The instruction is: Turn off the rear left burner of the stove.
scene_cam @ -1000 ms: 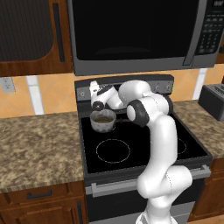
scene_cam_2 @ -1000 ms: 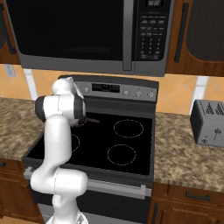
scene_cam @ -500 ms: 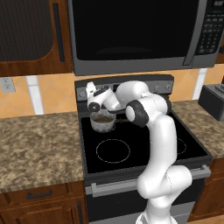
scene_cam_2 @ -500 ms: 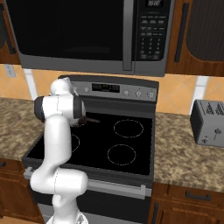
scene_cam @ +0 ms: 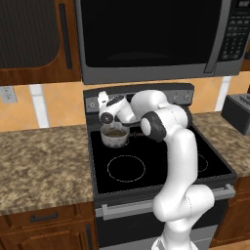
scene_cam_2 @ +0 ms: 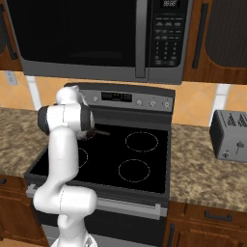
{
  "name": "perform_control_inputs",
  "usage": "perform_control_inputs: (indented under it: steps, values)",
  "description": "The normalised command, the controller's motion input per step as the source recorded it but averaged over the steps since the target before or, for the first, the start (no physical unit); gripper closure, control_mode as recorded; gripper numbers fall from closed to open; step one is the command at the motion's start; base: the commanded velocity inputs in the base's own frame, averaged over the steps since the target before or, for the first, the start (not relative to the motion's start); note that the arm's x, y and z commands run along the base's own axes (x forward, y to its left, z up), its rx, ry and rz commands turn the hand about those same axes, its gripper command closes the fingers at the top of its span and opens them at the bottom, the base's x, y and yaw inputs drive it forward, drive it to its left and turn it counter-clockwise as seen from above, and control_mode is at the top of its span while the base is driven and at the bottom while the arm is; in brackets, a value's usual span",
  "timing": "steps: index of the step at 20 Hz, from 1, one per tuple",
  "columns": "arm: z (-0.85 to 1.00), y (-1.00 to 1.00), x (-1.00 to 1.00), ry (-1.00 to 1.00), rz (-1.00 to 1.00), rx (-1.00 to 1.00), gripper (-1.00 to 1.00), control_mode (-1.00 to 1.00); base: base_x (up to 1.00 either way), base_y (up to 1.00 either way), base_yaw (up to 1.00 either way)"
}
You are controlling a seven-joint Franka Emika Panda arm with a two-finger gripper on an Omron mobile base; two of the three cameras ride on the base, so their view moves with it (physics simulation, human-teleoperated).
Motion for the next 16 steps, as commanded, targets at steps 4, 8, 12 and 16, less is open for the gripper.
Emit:
perform_control_inputs:
  steps: [4,8,12,16]
  values:
    - [0.0,-0.07,0.0,0.0,0.0,0.0,-1.0,-1.0,0.0,0.0,0.0]
    - [-0.05,0.0,0.11,0.0,0.0,0.0,1.0,-1.0,0.0,0.0,0.0]
    - [-0.09,0.05,0.15,0.0,0.0,0.0,1.0,-1.0,0.0,0.0,0.0]
    - [-0.03,0.11,0.17,0.0,0.0,0.0,1.0,-1.0,0.0,0.0,0.0]
